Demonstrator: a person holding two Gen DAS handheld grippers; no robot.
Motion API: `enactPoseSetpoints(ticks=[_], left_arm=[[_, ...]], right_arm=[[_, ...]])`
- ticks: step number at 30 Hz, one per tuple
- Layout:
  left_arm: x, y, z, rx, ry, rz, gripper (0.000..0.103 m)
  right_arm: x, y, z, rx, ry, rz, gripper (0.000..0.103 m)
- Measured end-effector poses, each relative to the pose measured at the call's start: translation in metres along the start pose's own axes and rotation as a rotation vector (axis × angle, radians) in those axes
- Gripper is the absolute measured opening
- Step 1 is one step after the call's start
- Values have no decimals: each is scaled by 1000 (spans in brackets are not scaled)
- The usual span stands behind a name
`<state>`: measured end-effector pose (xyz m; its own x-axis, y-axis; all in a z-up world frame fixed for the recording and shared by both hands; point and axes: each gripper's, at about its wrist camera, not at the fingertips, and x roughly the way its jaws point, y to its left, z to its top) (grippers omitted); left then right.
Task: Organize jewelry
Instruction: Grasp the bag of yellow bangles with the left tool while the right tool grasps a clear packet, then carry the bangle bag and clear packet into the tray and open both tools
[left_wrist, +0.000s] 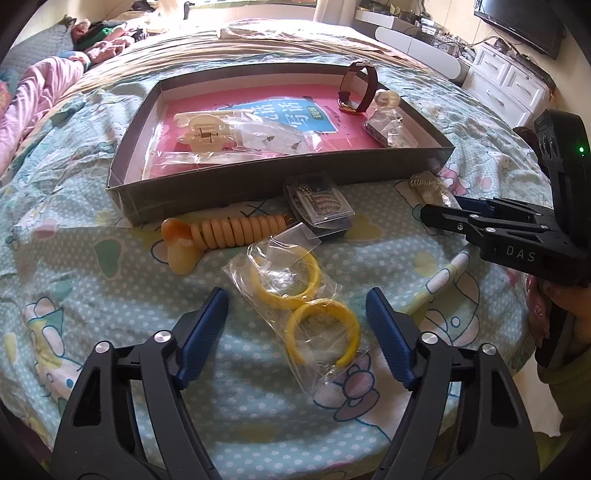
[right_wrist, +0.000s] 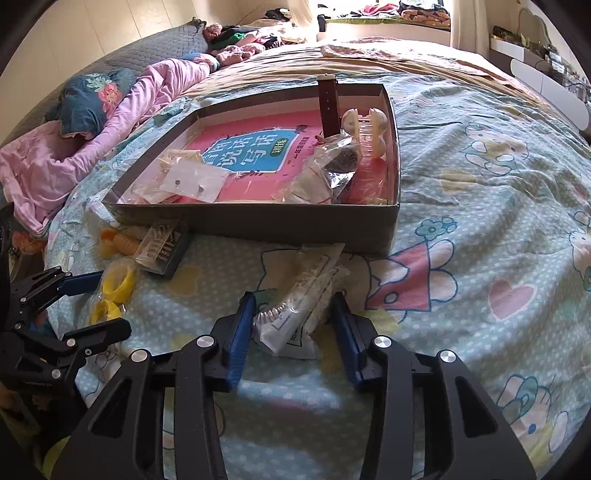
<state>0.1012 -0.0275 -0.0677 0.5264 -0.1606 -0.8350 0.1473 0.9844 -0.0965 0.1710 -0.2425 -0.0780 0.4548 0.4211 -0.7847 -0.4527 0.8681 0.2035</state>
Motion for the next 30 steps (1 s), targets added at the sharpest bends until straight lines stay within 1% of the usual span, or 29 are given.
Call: enactPoseSetpoints(ticks=[1,3,4,5,6,8,10,17,23,30], left_arm=[[-1,0,0,0,-3,4,61],[-2,0,-1,1,-8,10,51],[-3,0,-1,-1,-9,8,47],[-4,1,-1,-5,-10,1,40],[-4,2,-1,-8,-11,-9,37],[-5,2,-2,-6,-8,-24,37],[-7,-1,-2,1,-11,-24,36],[-23,-5,-3,7,-52,-41,35],[-37,-2,-2,-14,-88,-39,35],[-52,15,2,-61,-129,-26,35]], right_arm=[[0,0,0,-8,0,-2,39],[-2,3,1,-24,-3,15,37],[-3,5,1,-30,-4,31,36],[-4,7,1,-37,-4,38,36],[-4,9,2,-45,-5,43,35],[-6,14,2,-57,-7,59,35],[-8,20,3,-70,-11,69,35],[-26,32,7,-102,-44,93,34],[-41,40,8,-125,-70,109,34],[-51,51,14,-147,-102,126,34]])
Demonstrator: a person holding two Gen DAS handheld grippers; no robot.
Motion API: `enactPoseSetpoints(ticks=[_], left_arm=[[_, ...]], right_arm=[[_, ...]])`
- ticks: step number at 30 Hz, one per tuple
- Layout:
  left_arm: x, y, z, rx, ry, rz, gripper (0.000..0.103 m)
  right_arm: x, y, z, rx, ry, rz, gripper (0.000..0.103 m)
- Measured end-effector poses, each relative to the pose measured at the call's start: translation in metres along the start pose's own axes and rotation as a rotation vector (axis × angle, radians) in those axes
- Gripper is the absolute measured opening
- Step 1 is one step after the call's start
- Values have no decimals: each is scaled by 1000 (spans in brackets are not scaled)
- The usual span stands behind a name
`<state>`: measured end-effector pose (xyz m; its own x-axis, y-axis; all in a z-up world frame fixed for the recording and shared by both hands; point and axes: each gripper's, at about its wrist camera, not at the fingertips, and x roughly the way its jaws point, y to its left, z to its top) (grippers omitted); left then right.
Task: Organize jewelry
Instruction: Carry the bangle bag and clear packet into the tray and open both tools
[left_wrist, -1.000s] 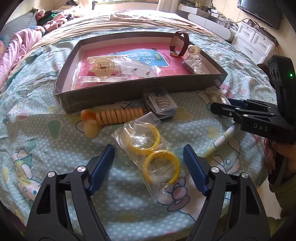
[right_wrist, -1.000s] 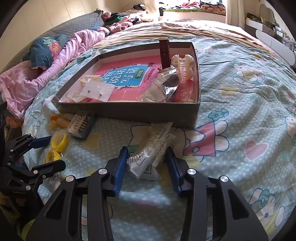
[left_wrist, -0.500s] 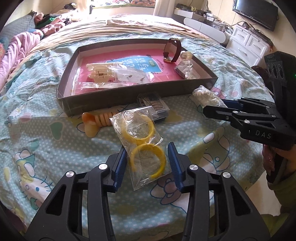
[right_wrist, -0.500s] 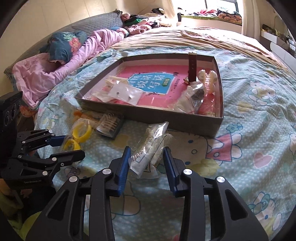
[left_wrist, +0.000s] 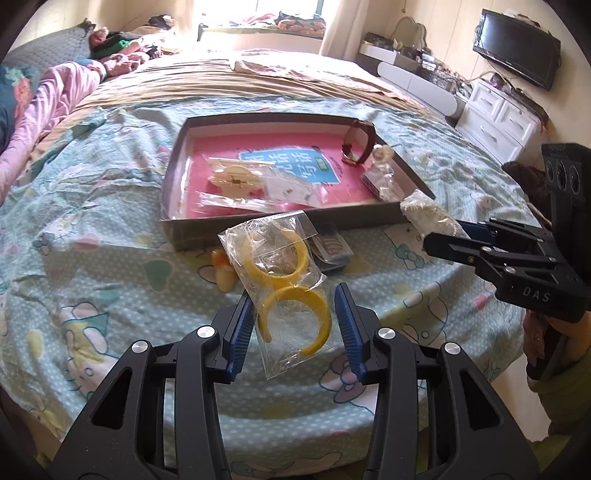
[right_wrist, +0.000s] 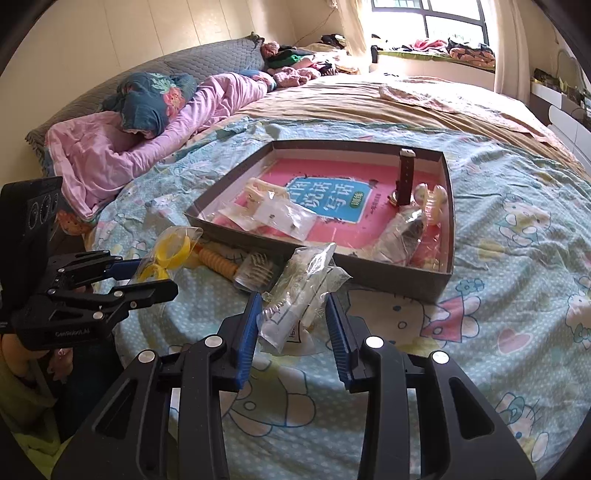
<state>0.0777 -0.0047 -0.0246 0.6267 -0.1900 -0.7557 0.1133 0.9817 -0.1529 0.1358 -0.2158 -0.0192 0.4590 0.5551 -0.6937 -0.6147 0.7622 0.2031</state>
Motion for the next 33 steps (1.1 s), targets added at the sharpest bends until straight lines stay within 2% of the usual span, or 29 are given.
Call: enactPoseSetpoints(ticks=[15,33], left_arm=[[-8,25,19,-52,-47,29,35],[10,32,43,-69,-43,33,35]], right_arm=[[3,12,19,-30,-48,25,34],[7,-9,40,-12,-105,-9,34]])
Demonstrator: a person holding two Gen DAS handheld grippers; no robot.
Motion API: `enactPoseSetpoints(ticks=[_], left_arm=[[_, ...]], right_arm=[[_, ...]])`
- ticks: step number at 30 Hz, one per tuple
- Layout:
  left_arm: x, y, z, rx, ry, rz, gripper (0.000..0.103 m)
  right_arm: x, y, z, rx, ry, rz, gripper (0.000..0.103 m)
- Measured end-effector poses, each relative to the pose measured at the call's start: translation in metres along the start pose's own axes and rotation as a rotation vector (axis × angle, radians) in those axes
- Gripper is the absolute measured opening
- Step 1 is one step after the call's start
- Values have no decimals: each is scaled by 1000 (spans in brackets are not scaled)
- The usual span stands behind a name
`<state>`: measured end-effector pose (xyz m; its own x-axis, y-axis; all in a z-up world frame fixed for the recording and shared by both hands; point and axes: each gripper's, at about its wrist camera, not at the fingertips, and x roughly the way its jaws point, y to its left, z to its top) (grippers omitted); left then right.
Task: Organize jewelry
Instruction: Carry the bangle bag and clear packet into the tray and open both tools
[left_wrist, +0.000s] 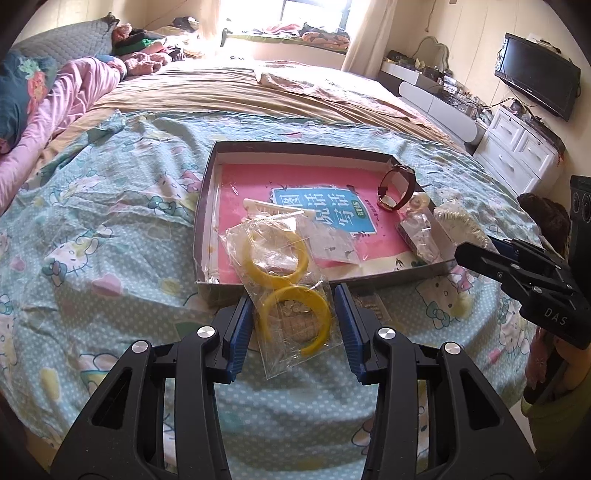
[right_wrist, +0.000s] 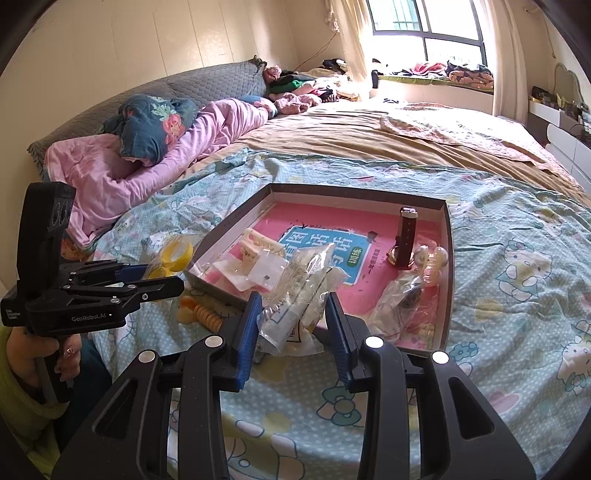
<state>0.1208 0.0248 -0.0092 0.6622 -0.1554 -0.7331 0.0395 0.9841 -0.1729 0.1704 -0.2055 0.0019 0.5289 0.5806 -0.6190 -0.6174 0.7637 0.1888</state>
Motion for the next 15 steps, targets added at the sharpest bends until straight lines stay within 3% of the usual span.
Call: enactPoseSetpoints(ticks=[15], left_arm=[[23,2,23,15,0,42,35]], right_arm=[[8,-38,10,43,-28,-86,34]])
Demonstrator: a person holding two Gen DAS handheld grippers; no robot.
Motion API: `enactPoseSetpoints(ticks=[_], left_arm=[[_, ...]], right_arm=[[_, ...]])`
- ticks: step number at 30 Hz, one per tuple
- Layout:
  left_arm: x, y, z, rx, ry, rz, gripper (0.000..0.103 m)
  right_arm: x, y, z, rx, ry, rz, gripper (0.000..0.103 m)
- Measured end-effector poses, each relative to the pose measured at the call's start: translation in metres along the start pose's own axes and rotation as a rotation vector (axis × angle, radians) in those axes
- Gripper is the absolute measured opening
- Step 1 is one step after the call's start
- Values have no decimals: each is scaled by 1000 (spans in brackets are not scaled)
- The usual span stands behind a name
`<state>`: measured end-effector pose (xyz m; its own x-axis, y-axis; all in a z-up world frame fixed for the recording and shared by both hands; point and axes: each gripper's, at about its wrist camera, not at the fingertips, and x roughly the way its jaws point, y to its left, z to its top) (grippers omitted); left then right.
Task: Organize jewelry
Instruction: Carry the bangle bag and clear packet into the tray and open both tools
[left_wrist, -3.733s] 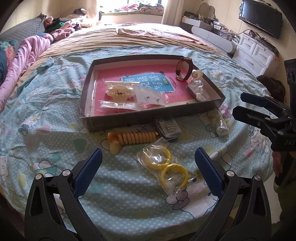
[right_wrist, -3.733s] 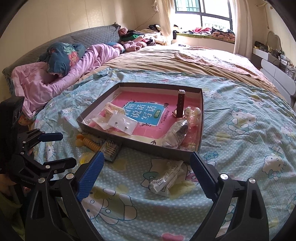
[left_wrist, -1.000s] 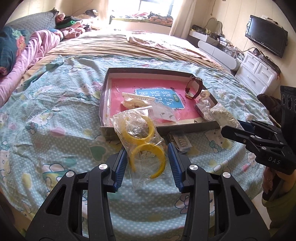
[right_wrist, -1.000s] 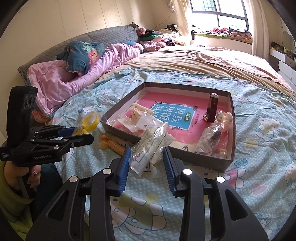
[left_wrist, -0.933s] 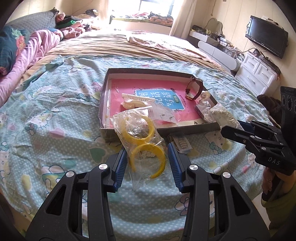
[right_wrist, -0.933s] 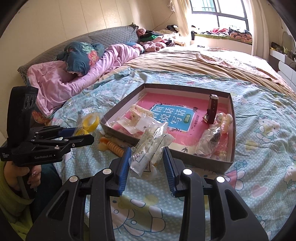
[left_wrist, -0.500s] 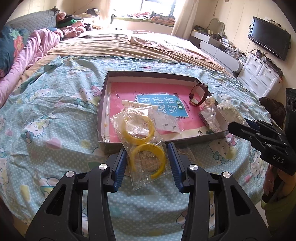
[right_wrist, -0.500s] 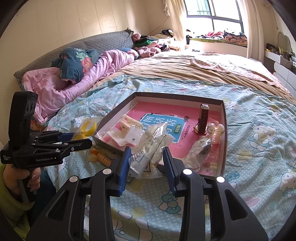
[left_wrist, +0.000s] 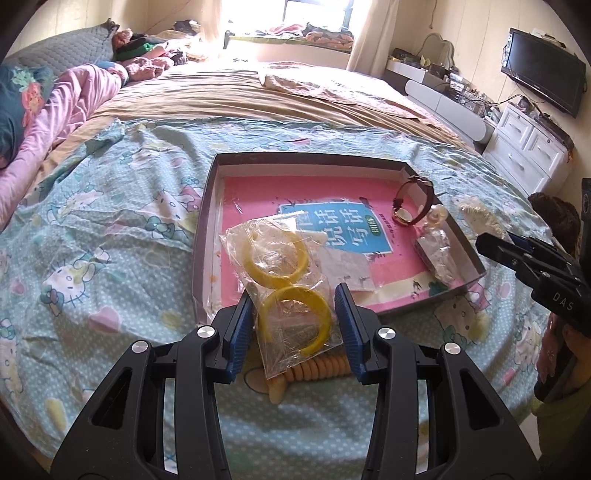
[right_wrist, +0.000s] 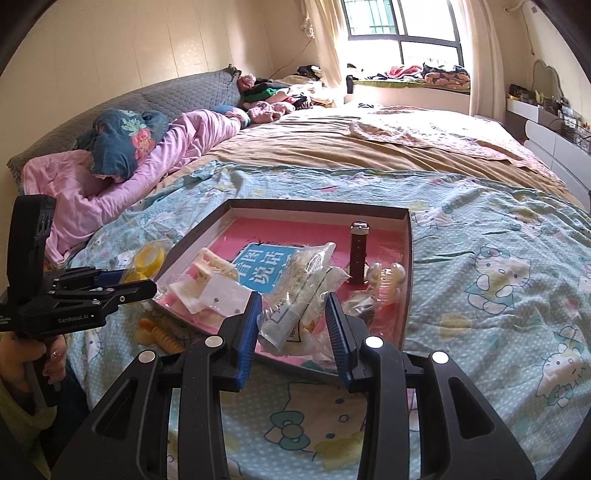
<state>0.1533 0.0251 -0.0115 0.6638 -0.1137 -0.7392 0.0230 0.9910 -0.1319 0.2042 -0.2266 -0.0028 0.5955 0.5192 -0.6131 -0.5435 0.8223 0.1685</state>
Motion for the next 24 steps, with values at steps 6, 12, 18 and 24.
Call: enactPoseSetpoints(ticks=[6,12,18,24], left_arm=[[17,11,6,-14,18,35,35],[27,16,7,-25,31,51,35],[32,20,8,-39,38,51,36],[33,21,7,-42,42,45,36]], right_arm=[[21,-10,2,11,25,-27,34],[41,-9,0,6,59,-29,34],[55,-4,-3,-6,90,-26,34],[59,-3,-5,2,105,-23,34]])
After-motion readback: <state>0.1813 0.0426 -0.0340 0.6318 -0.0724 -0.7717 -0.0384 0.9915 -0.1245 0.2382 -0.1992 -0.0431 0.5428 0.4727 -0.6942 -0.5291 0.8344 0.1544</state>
